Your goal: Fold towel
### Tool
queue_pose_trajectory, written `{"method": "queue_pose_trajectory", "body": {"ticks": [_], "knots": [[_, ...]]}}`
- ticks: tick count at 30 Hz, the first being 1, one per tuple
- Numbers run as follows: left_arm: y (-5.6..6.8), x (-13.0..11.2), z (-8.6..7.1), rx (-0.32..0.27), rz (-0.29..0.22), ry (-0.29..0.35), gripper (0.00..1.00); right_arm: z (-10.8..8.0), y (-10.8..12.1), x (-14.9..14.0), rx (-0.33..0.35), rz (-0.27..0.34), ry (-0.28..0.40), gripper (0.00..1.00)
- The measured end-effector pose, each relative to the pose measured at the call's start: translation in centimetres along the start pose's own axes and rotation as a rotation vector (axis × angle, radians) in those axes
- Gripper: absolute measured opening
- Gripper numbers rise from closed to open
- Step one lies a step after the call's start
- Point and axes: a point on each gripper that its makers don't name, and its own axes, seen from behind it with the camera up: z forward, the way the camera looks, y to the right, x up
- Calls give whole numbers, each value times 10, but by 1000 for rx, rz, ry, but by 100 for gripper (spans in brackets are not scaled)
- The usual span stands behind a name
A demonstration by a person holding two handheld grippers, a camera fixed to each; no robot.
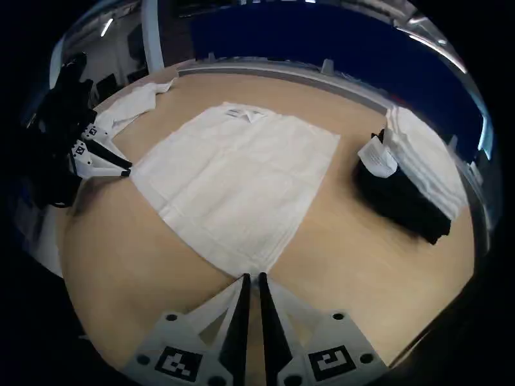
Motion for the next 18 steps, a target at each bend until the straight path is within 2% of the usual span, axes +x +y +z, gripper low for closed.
{"method": "queue_pose_trajectory", "body": {"ticks": [9, 18], "knots": [[-1, 7, -6, 2, -15, 13, 13, -5, 1, 10, 4, 17, 19, 10], [0, 18, -20, 7, -43, 37, 12, -17, 0, 22, 6, 25, 41, 10]]}}
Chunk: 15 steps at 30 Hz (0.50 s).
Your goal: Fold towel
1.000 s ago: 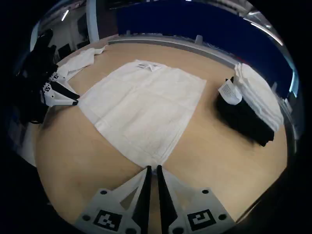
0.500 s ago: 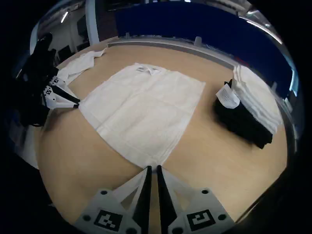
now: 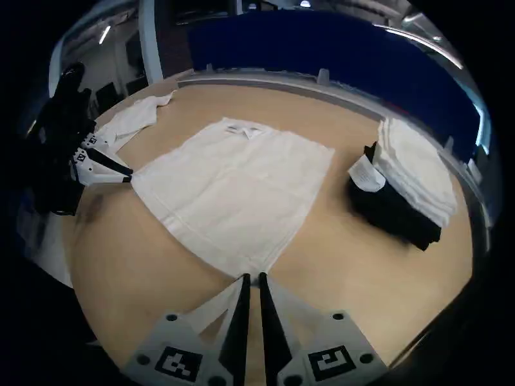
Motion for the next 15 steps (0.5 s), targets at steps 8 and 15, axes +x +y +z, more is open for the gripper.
{"method": "queue_pose_trajectory", "body": {"ticks": [8, 15], "knots": [[6, 8, -21, 0, -35, 21, 12, -19, -4, 12, 5, 16, 26, 10], [11, 11, -42, 8, -75, 32, 12, -37, -12, 22, 14, 27, 48, 10]]}}
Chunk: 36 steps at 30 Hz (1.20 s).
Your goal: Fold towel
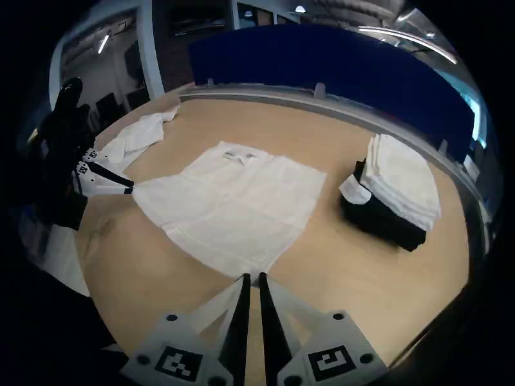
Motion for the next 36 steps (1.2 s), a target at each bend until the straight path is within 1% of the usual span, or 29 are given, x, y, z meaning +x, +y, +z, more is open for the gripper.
{"method": "queue_pose_trajectory", "body": {"ticks": [9, 14, 17, 23, 27, 32, 36], "knots": [[6, 9, -26, -3, -52, 22, 12, -24, -15, 7, 12, 19, 17, 10], [8, 17, -36, -5, -57, 36, 12, -37, -24, 10, 23, 43, 32, 10], [9, 21, -40, -6, -55, 43, 12, -41, -26, 11, 22, 46, 36, 10], [10, 23, -43, -9, -56, 47, 12, -42, -23, 12, 18, 42, 35, 10], [9, 24, -42, -9, -59, 48, 12, -41, -21, 17, 17, 40, 39, 10], [2, 29, -38, -6, -77, 49, 12, -37, -16, 29, 18, 30, 42, 10], [-5, 36, -31, -4, -95, 43, 12, -29, -6, 39, 18, 29, 40, 10]]}}
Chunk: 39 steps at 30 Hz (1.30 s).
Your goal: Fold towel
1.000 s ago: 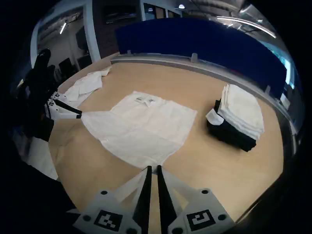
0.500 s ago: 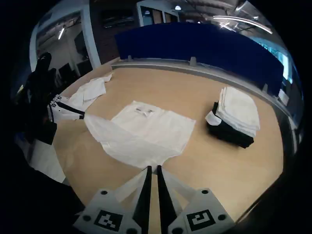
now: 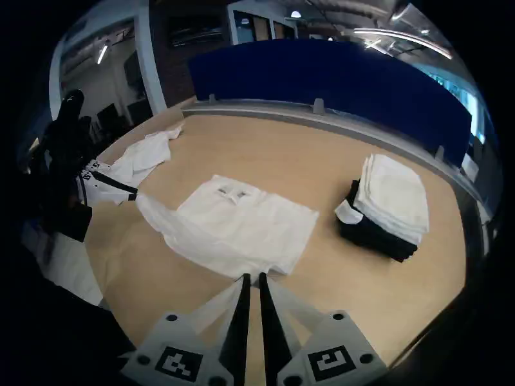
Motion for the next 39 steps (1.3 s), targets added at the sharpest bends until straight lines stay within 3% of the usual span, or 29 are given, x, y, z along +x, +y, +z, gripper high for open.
{"method": "queue_pose_trajectory", "body": {"ticks": [12, 21, 29, 39], "knots": [[-38, 34, 46, 40, 0, -13, 12, 43, 41, 35, -38, -10, -12, 10], [-64, 60, 84, 57, 16, -7, 12, 77, 70, 46, -73, 59, -23, 10], [-74, 56, 110, 70, 46, -41, 12, 97, 77, 39, -95, 94, -45, 10], [-80, 49, 124, 89, 49, -44, 13, 112, 80, 31, -123, 110, -61, 10]]}}
